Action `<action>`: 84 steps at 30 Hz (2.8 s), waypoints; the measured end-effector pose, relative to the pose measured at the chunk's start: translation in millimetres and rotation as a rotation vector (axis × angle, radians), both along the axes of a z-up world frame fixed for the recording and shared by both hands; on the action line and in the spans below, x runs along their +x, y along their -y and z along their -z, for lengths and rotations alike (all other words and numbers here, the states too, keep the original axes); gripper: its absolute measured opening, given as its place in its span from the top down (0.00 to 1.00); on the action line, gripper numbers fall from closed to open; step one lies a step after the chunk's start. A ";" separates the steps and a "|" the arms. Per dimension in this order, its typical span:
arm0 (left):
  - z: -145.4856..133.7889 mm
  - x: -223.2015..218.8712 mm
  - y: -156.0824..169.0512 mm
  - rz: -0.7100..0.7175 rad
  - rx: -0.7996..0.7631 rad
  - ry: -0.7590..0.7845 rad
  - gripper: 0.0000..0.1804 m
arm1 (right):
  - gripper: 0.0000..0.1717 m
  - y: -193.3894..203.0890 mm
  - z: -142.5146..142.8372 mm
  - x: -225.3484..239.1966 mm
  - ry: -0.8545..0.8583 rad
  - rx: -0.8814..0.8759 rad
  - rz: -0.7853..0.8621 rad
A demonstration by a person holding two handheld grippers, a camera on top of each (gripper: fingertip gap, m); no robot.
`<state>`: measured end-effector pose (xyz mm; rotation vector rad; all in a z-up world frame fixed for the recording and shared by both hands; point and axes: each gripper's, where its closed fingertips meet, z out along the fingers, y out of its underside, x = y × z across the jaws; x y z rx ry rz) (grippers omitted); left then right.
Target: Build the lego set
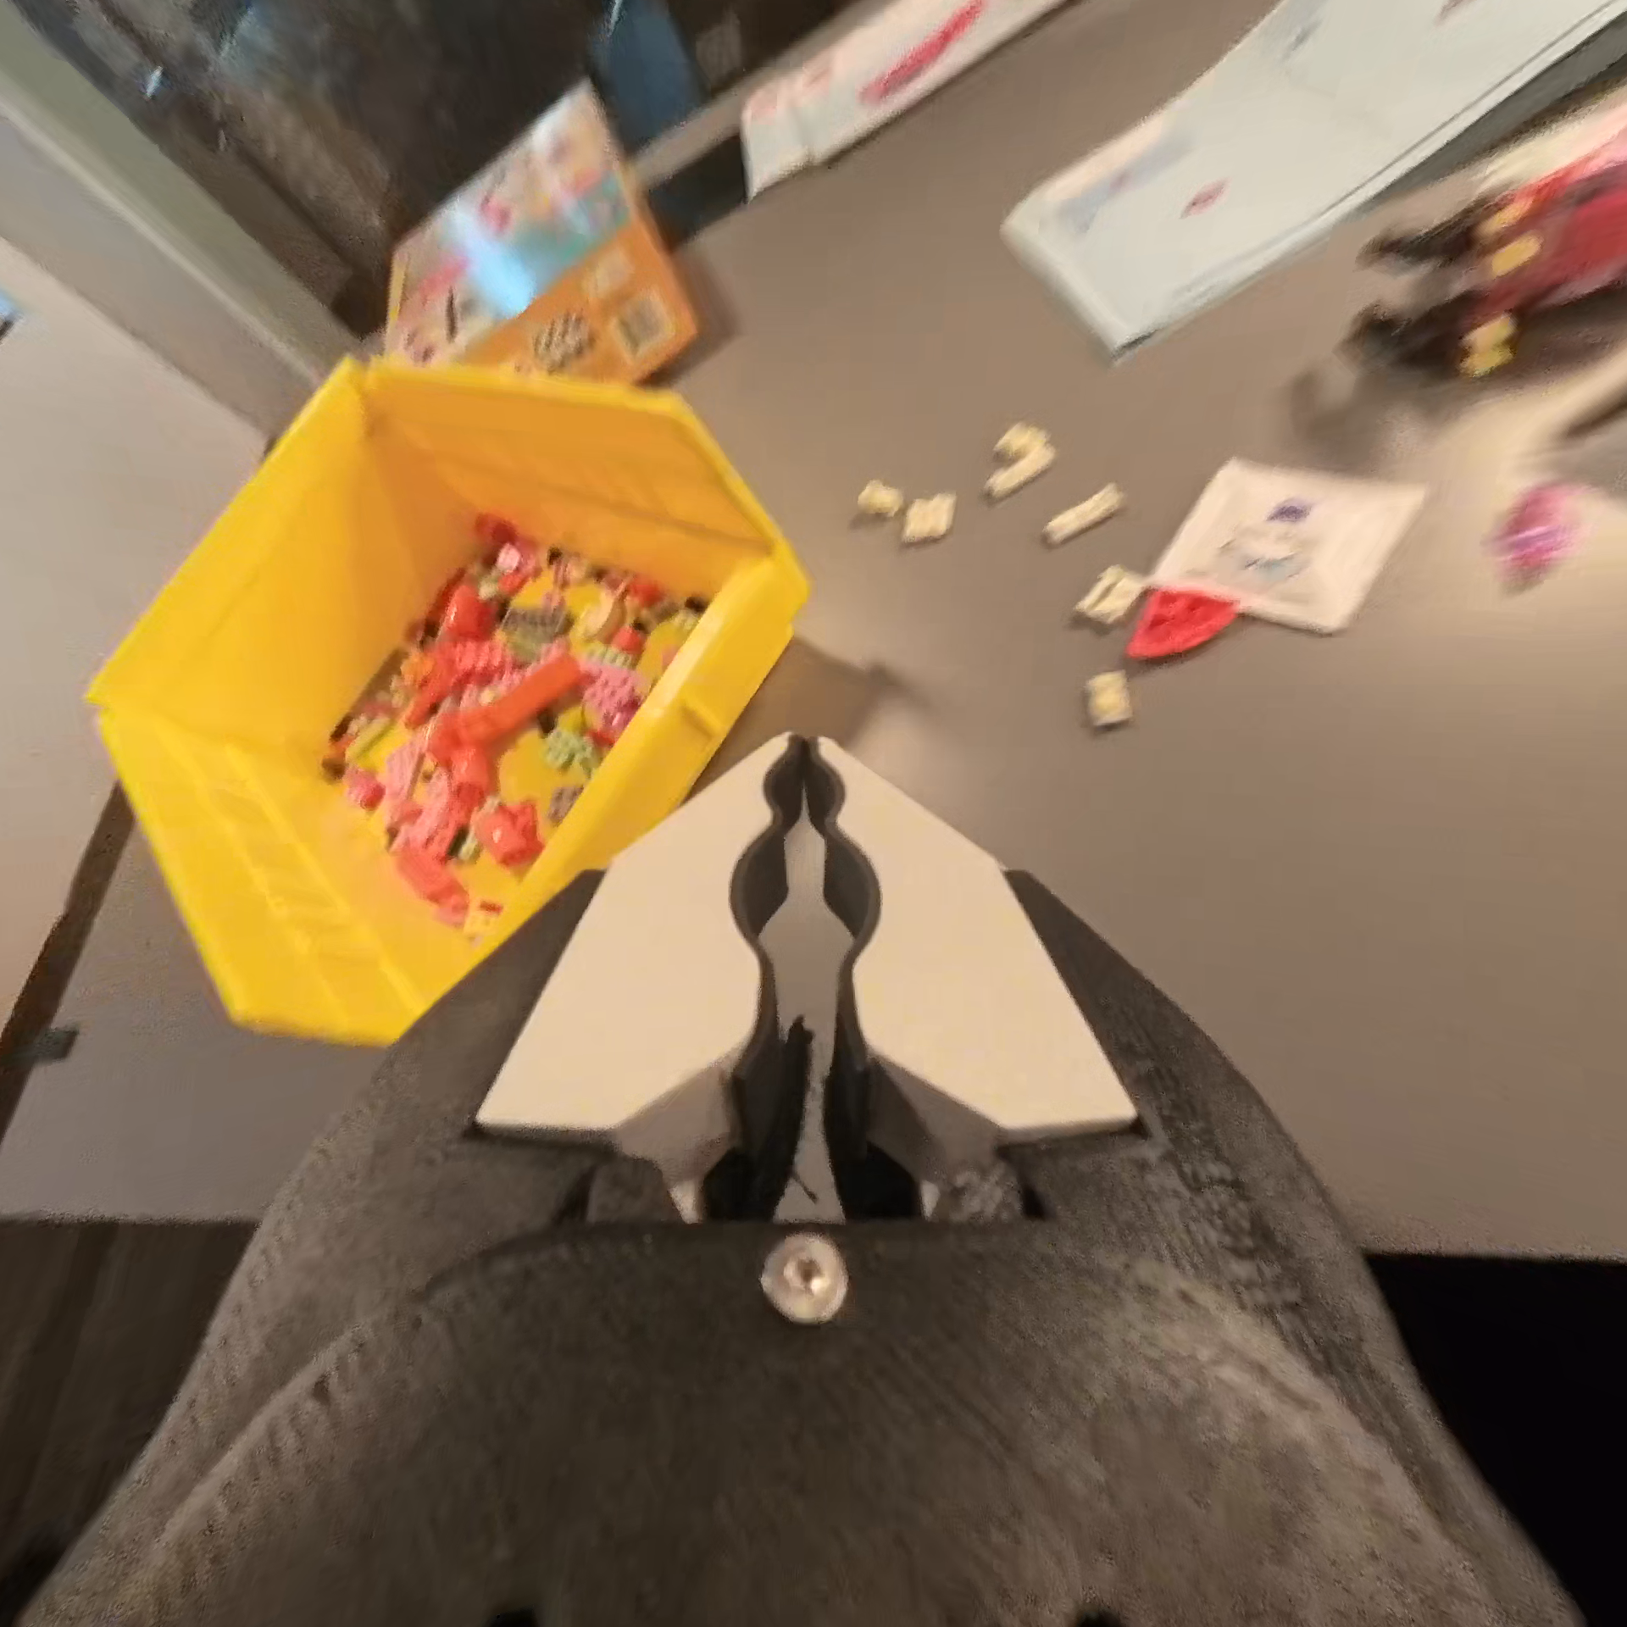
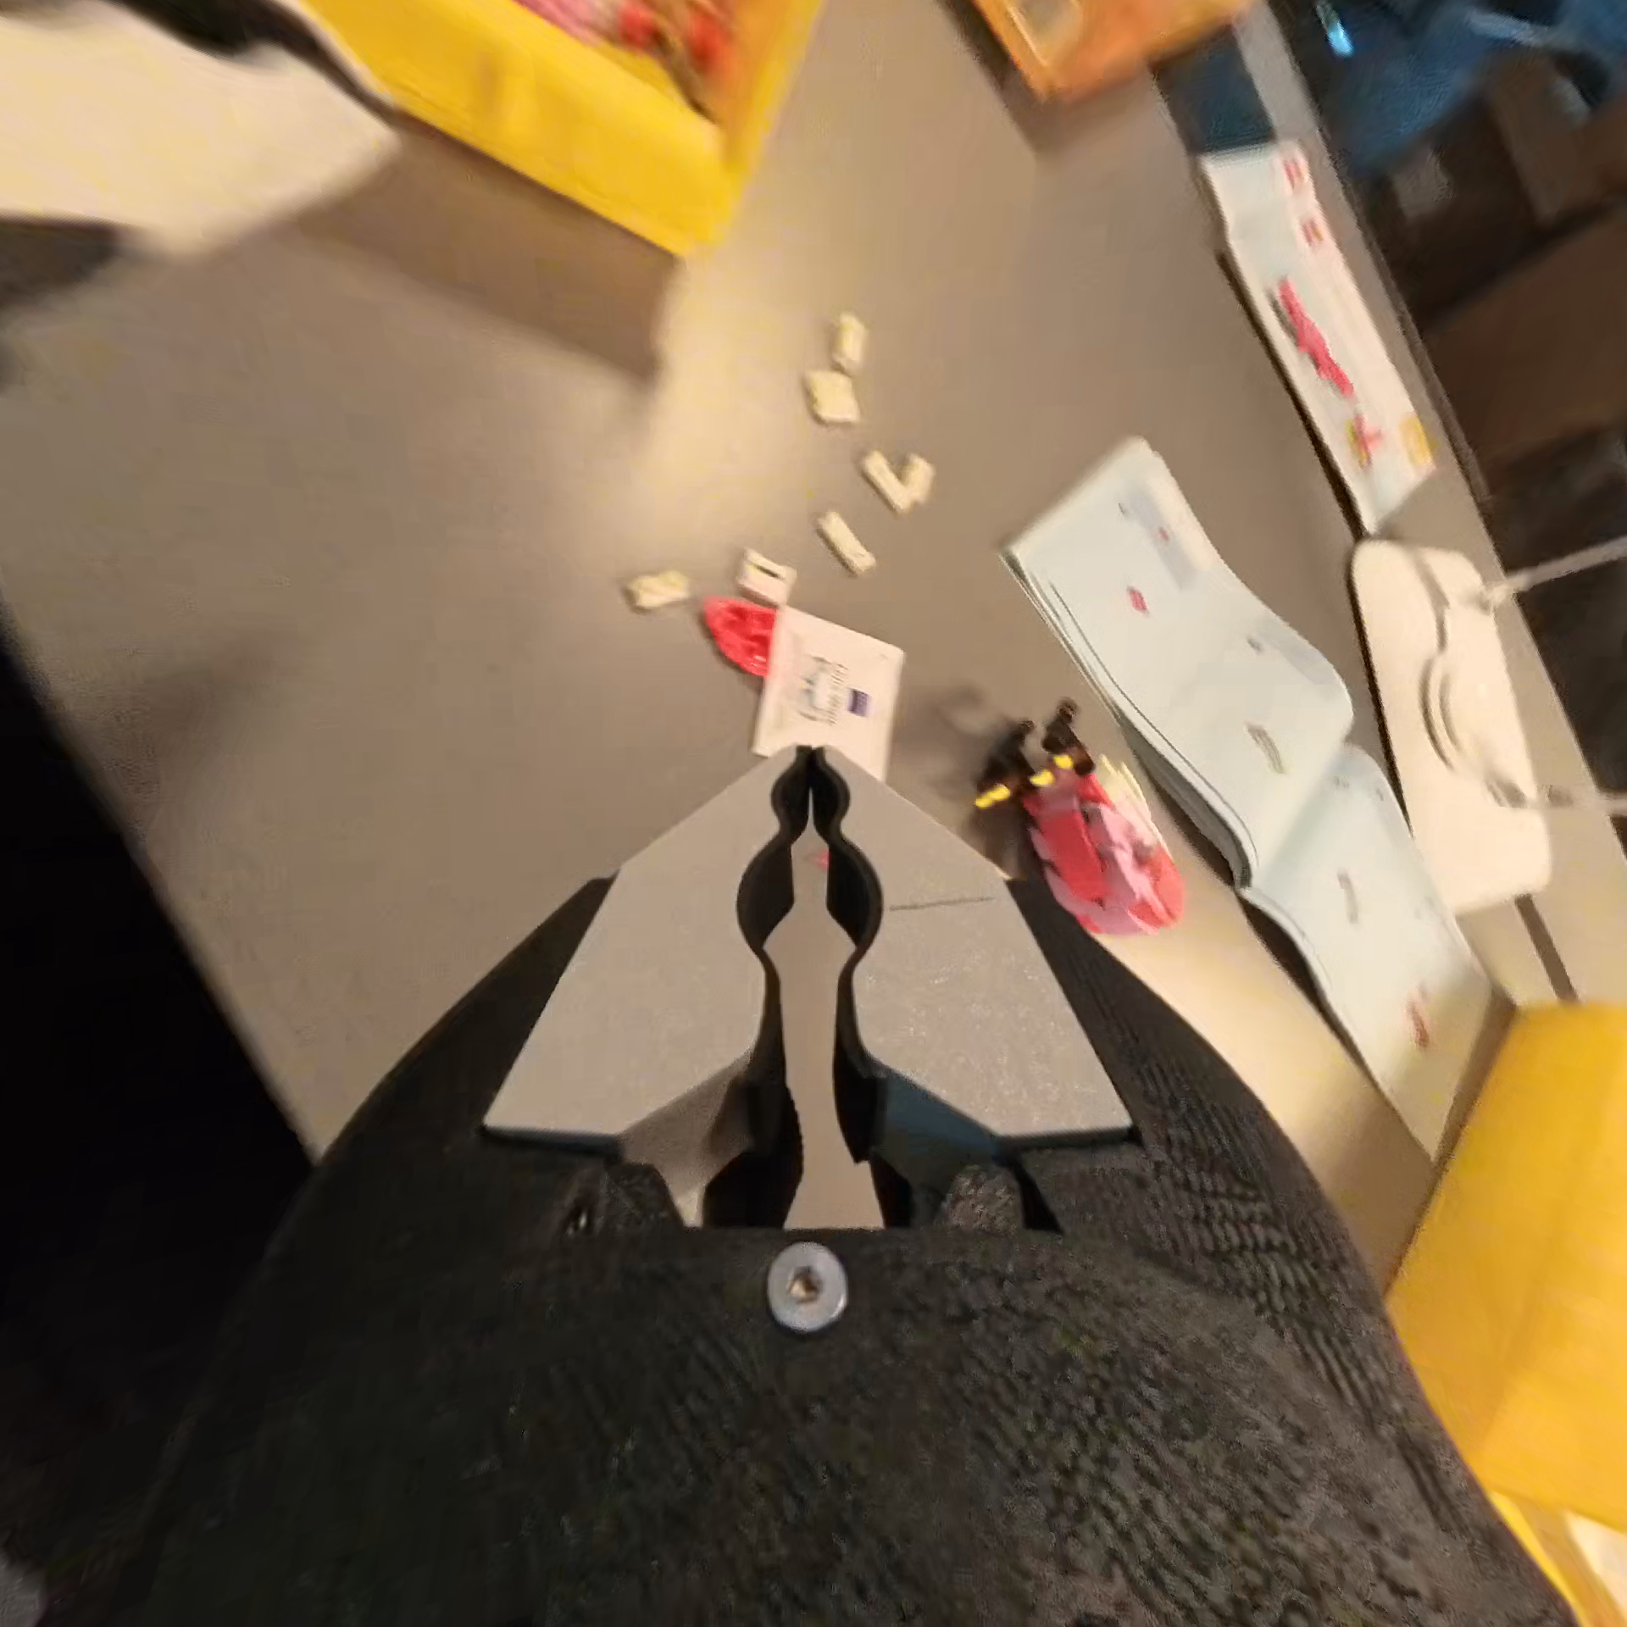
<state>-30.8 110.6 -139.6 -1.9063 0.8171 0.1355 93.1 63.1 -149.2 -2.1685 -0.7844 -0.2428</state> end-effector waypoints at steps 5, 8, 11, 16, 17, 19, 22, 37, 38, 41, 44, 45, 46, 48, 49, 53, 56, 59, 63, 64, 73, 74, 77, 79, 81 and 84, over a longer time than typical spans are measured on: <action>-28.8 65.5 58.0 0.294 0.025 -0.001 1.00 | 1.00 -27.3 36.6 40.0 0.040 -0.047 0.179; -23.0 90.2 86.0 0.399 0.002 -0.064 1.00 | 1.00 -33.0 46.3 60.4 0.079 -0.054 0.252; -16.1 101.9 97.5 0.445 -0.010 -0.118 1.00 | 1.00 -34.1 48.5 71.3 0.089 -0.058 0.284; -11.4 107.5 101.4 0.465 -0.023 -0.132 1.00 | 1.00 -34.3 47.3 71.7 0.090 -0.057 0.284; -11.3 107.2 101.1 0.464 -0.023 -0.133 1.00 | 1.00 -34.2 47.3 71.6 0.092 -0.056 0.284; -10.9 107.3 101.1 0.465 -0.028 -0.127 1.00 | 1.00 -34.3 47.8 70.9 0.092 -0.058 0.283; -8.5 107.2 100.4 0.466 -0.031 -0.133 1.00 | 1.00 -34.5 49.2 67.8 0.092 -0.062 0.274; -13.4 44.1 -15.9 0.277 0.099 0.458 1.00 | 1.00 -8.9 -88.3 177.5 -0.330 0.931 0.257; -10.5 45.5 -22.3 0.284 0.112 0.463 1.00 | 1.00 -4.9 -89.8 182.4 -0.330 0.968 0.245; -0.7 55.8 -37.5 0.326 0.128 0.473 0.98 | 1.00 0.1 -74.6 191.5 -0.340 1.010 0.203; 3.8 69.7 -47.2 0.366 0.085 0.565 0.96 | 1.00 0.8 -67.3 203.3 -0.354 1.024 0.230; 2.9 74.1 -48.9 0.382 0.064 0.595 0.95 | 1.00 0.8 -66.9 207.0 -0.363 1.039 0.239; 1.1 77.9 -50.3 0.402 0.054 0.612 0.94 | 1.00 0.2 -65.6 211.7 -0.380 1.045 0.259; -1.6 81.6 -54.8 0.423 0.065 0.624 0.91 | 1.00 -2.8 -61.8 218.9 -0.424 1.032 0.288; -1.5 81.6 -57.2 0.423 0.075 0.630 0.90 | 1.00 -4.1 -61.0 221.1 -0.441 1.028 0.295; -9.7 79.7 -52.6 0.455 0.108 0.689 0.84 | 1.00 -0.7 -67.5 224.8 -0.437 1.079 0.300; -14.0 79.8 -47.3 0.475 0.142 0.700 0.83 | 0.97 1.9 -72.7 218.5 -0.438 1.108 0.263; -12.3 83.4 -45.5 0.489 0.140 0.678 0.83 | 0.92 -0.1 -75.7 201.9 -0.451 1.104 0.180; -13.4 85.1 -42.4 0.506 0.147 0.678 0.83 | 0.88 -9.3 -76.4 160.7 -0.483 1.068 0.017; -13.6 85.3 -41.8 0.508 0.148 0.680 0.83 | 0.87 -13.0 -75.2 149.1 -0.484 1.053 -0.027; -42.0 51.7 -21.6 0.554 0.134 0.673 0.86 | 0.84 -50.7 -57.3 102.6 -0.326 0.955 -0.182; -55.7 36.2 -25.8 0.527 0.161 0.675 0.86 | 0.84 -51.6 -57.8 104.3 -0.328 0.958 -0.173; -103.4 -32.0 -59.4 0.385 0.323 0.562 0.84 | 0.85 -54.0 -60.7 114.4 -0.355 0.972 -0.123; -131.0 -84.5 -94.4 0.260 0.367 0.468 0.84 | 0.85 -56.4 -63.0 121.7 -0.374 0.985 -0.083; -134.7 -121.4 -129.9 0.178 0.239 0.378 0.84 | 0.85 -59.3 -65.8 126.7 -0.407 0.998 -0.049; -90.0 -143.5 -162.8 0.156 -0.190 0.225 0.84 | 0.86 -65.8 -66.5 129.0 -0.487 0.988 -0.025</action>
